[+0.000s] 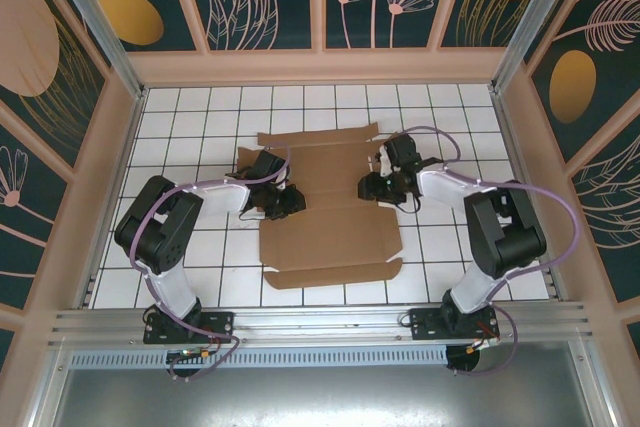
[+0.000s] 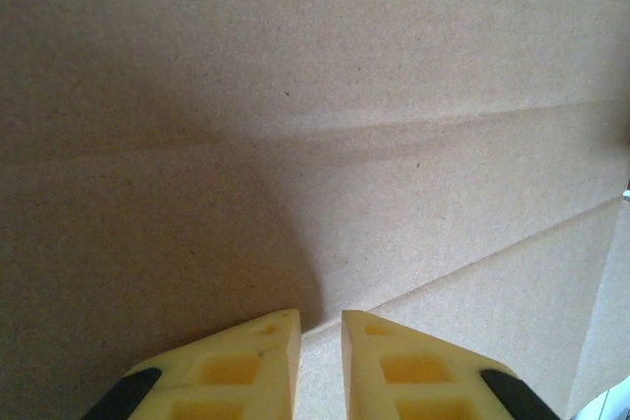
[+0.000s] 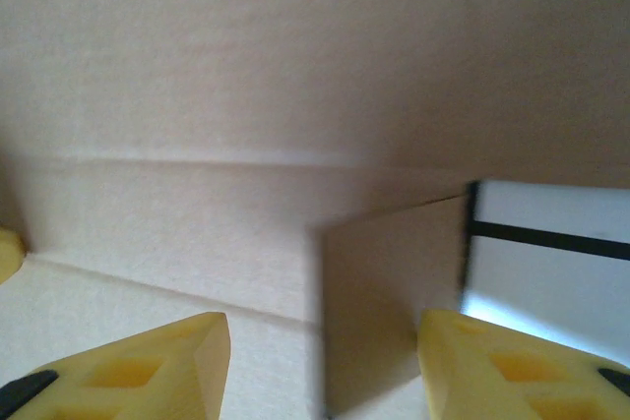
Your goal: Fold the paper box
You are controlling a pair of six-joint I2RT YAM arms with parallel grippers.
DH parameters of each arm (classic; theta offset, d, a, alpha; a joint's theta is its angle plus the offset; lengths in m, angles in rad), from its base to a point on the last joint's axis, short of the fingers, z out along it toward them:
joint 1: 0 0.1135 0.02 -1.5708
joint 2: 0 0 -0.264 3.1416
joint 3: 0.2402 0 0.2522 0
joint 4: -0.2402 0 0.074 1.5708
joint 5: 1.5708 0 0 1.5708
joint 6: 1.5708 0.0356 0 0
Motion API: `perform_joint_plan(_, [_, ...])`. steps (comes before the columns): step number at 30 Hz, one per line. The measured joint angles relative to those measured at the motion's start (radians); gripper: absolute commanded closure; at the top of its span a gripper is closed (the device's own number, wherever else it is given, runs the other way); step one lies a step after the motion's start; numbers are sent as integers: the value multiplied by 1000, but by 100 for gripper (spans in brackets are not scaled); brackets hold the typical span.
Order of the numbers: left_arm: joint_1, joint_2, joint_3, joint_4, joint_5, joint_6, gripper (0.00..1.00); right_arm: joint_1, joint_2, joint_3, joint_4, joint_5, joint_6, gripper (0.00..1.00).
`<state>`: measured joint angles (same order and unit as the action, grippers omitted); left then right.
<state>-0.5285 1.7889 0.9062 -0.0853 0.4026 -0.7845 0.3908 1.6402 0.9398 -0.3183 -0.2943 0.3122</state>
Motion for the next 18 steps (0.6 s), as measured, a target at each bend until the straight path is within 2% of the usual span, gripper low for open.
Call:
perform_joint_plan(5, [0,-6,23,-29,-19,7,77,16,-145,53,-58,100,-18,48])
perform_joint_plan(9, [0,-52,66,-68,-31,11,75,67,-160,127,-93,152,-34,51])
perform_joint_plan(18, [37,-244,98,-119,-98,14,71,205,-92,188,-137,168,-87,30])
